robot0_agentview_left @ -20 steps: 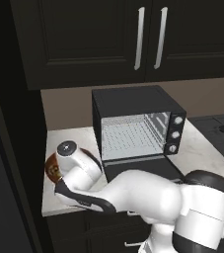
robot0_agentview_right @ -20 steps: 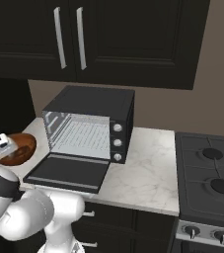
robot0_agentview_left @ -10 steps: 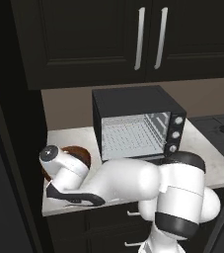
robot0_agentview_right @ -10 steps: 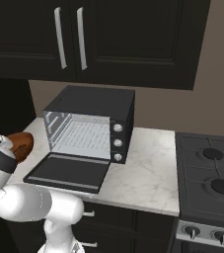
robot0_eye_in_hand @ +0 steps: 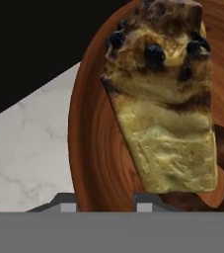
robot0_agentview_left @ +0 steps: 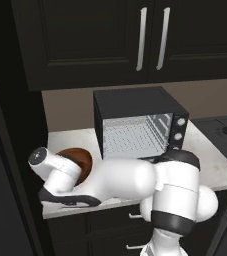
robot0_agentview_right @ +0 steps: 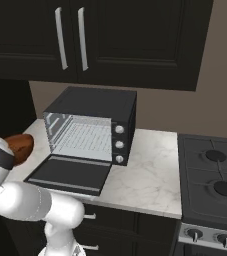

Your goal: Pick up the heated bread from the toaster oven and place it in the bowl. Then move the bread bowl to the dining counter.

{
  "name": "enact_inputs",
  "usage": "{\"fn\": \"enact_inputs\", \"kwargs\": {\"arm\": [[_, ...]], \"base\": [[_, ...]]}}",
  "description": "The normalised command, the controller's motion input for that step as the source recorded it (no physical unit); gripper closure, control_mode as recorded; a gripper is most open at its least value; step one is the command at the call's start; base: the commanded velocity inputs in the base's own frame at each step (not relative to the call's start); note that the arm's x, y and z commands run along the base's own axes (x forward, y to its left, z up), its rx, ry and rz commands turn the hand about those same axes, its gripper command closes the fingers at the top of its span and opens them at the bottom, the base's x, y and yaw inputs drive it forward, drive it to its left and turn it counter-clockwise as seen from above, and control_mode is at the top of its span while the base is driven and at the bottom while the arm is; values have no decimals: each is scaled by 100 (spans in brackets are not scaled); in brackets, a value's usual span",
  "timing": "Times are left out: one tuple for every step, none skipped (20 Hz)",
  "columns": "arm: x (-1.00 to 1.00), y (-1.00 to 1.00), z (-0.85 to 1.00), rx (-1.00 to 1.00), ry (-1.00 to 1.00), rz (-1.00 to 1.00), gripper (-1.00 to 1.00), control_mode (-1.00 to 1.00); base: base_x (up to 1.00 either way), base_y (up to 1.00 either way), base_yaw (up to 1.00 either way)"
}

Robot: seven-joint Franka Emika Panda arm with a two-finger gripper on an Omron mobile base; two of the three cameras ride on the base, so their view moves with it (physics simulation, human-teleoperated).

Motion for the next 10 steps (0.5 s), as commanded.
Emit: {"fn": "enact_inputs", "kwargs": {"arm": [[-39,-14,0,0,-11,0,100,-100],[-49,-21,12,0,-21,0,100,-100],[-56,-29,21,0,-28,0,100,-100],[-58,-35,30,0,-33,0,100,-100],[-54,-41,38,0,-35,0,100,-100],[-49,-44,46,0,-39,0,100,-100],[-47,-46,56,0,-42,0,100,-100],[-45,-49,64,0,-42,0,100,-100],[-46,-57,71,0,-42,0,100,-100],[-44,-56,78,1,-41,0,100,-100]], "base": [[0,0,0],[0,0,0],[0,0,0],[0,0,0],[0,0,0],[0,0,0],[0,0,0],[0,0,0],[0,0,0],[0,0,0]]}}
